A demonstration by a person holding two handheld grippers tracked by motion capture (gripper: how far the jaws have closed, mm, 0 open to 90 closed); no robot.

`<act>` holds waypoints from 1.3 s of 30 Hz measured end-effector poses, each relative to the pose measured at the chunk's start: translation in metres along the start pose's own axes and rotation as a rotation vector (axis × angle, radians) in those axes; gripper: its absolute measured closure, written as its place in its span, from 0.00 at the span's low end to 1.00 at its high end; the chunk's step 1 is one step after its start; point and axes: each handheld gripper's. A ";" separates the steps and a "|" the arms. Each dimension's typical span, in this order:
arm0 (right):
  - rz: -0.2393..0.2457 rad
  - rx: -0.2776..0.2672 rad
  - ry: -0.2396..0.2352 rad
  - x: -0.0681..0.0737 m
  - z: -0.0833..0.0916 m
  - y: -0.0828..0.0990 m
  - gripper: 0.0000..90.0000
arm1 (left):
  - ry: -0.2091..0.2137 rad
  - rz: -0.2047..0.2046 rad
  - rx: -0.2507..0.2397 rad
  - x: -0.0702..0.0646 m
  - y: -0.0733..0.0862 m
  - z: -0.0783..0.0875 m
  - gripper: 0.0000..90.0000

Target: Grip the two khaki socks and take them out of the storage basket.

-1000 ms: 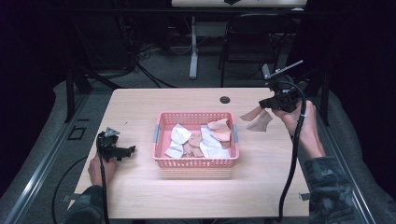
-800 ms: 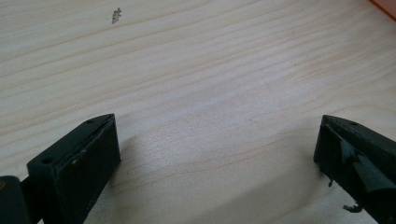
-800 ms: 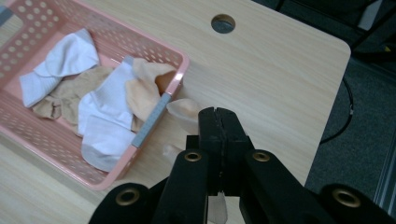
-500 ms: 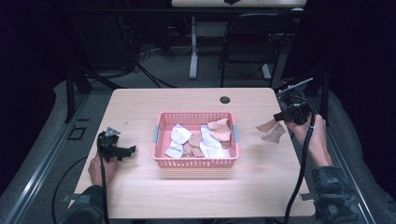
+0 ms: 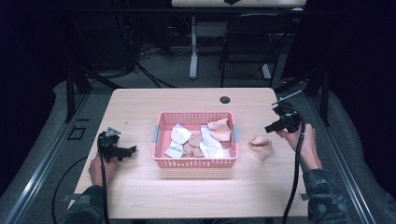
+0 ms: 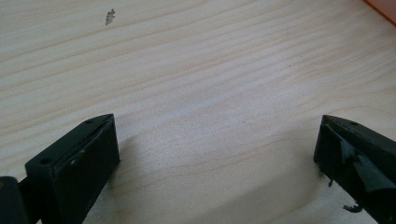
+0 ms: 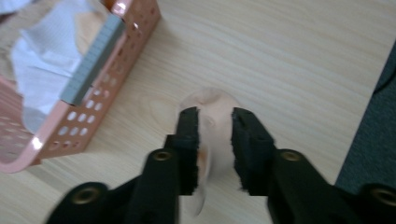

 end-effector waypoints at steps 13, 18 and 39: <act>0.097 -0.146 -0.218 0.060 0.003 -0.034 0.21 | 0.003 -0.001 -0.001 0.000 0.000 0.000 0.00; 0.124 -0.136 -0.289 0.085 -0.011 -0.050 0.23 | 0.003 -0.002 -0.001 0.000 0.000 -0.001 0.00; 0.103 0.063 -0.248 0.121 -0.087 -0.069 0.29 | 0.005 0.001 -0.001 0.000 0.000 -0.001 0.00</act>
Point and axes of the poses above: each handheld gripper's, and its own axes: z roughly backward along the jaws, y roughly out of its underside, x roughly to its left, and after that the axes turned 12 degrees about -x, right-handed
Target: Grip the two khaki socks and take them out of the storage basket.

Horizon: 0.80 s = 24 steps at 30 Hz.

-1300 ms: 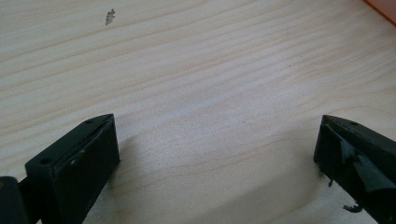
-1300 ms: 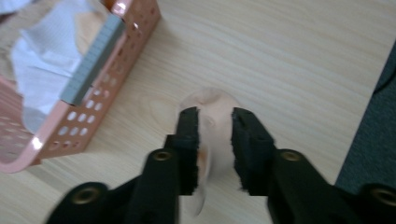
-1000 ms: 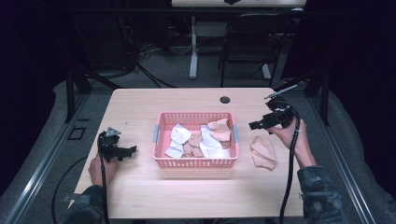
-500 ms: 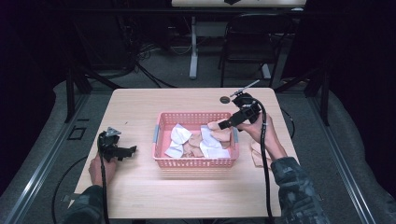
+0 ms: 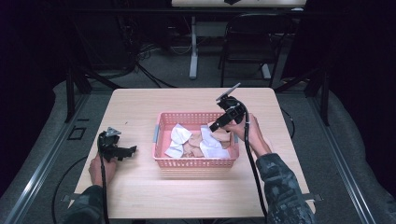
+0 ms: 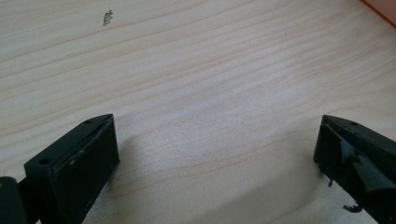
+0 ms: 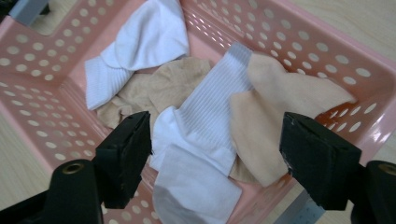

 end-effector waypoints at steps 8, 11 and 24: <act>-0.031 0.026 0.085 -0.012 -0.009 0.002 0.38 | 0.003 -0.003 0.000 0.000 0.000 0.000 0.00; -0.025 0.036 0.099 -0.016 -0.011 0.001 0.42 | 0.003 -0.003 0.000 0.000 0.000 0.000 0.00; -0.064 0.050 0.236 -0.020 -0.031 0.000 0.58 | 0.010 -0.011 0.002 0.000 0.000 0.000 0.00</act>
Point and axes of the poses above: each handheld gripper's, and its own axes: z roughly backward along the jaws, y roughly out of its underside, x roughly to its left, and after that the axes turned 12 degrees about -x, right-handed
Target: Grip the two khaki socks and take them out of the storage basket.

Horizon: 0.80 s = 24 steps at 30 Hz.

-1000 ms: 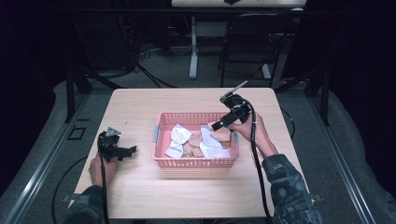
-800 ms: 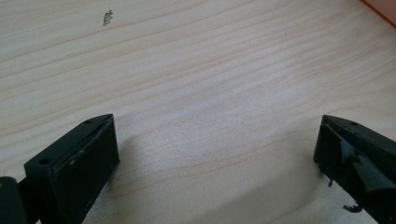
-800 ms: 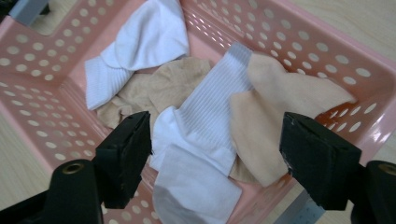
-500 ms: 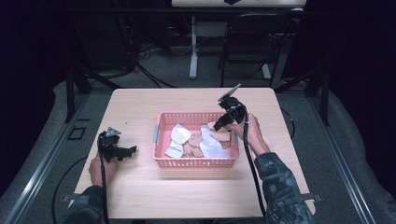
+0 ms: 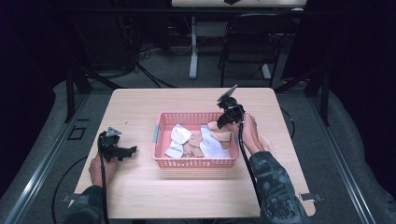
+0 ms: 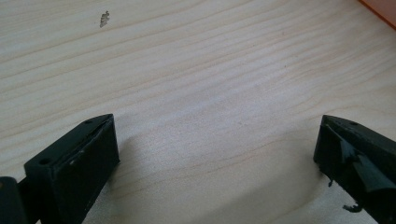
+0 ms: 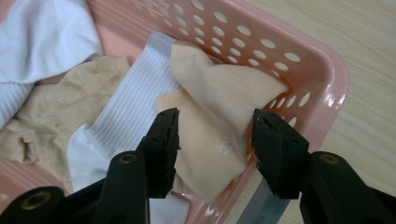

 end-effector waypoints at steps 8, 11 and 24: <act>0.000 0.044 0.021 -0.003 -0.008 -0.001 0.78 | 0.001 0.001 -0.001 0.000 0.000 0.000 0.00; -0.011 0.028 0.016 -0.002 -0.012 0.000 0.92 | 0.002 0.000 -0.001 0.000 0.000 0.000 0.00; 0.000 -0.032 -0.072 0.000 0.022 0.001 0.97 | 0.004 -0.003 0.001 0.000 0.000 0.000 0.00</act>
Point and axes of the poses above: each handheld gripper's, and its own axes: z roughly backward along the jaws, y roughly out of its underside, x roughly to its left, and after that the axes turned 12 degrees about -x, right-handed
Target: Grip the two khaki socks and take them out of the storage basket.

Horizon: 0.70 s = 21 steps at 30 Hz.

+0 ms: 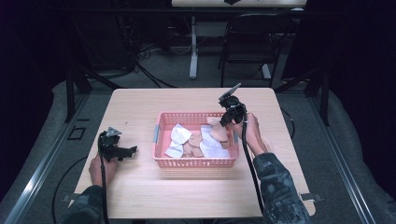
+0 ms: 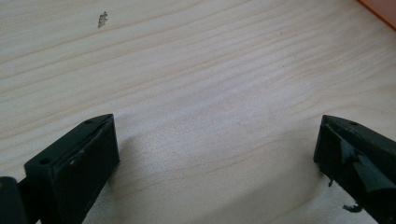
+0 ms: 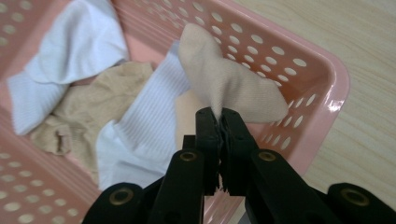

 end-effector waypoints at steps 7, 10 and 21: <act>0.020 -0.040 -0.029 0.006 0.022 0.000 0.97 | 0.002 0.001 0.000 0.000 0.000 0.000 0.00; 0.051 -0.058 -0.043 0.011 0.032 -0.004 0.97 | 0.003 -0.003 -0.002 0.000 0.000 0.000 0.00; 0.074 -0.088 -0.069 0.024 0.058 -0.014 0.97 | -0.001 0.000 -0.002 0.000 0.000 0.000 0.00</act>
Point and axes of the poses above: each handheld gripper's, and its own axes: z roughly backward along the jaws, y roughly out of its underside, x roughly to its left, and after that the axes turned 12 degrees about -x, right-handed
